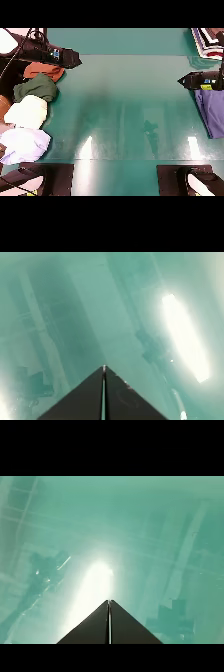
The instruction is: Fold the shirts.
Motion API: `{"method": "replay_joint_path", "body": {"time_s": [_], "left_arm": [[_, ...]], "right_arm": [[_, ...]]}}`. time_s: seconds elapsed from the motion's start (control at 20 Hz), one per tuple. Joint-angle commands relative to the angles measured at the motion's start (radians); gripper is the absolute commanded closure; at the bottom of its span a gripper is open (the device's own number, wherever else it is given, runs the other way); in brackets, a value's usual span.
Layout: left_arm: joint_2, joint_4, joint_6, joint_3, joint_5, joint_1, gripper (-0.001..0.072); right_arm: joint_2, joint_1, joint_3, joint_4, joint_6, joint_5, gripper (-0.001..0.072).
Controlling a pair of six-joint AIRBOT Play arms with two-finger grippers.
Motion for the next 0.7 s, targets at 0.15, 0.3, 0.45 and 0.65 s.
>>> {"method": "replay_joint_path", "body": {"time_s": [0.15,0.3,0.45,0.65], "left_arm": [[-0.001,0.0,0.0,0.0,0.0,0.0,0.0682],[-0.001,0.0,0.0,0.0,0.0,0.0,0.0682],[-0.001,0.0,0.0,0.0,0.0,0.0,0.0682],[-0.001,-0.001,0.002,0.0,0.037,0.0,0.0682]], "right_arm": [[0.0,0.002,0.001,0.0,0.0,-0.006,0.0693],[0.0,0.002,0.001,0.0,0.0,-0.008,0.0693],[0.0,0.002,0.001,0.0,0.0,-0.008,0.0693],[0.0,0.002,0.001,-0.001,0.0,-0.008,0.0693]]}}
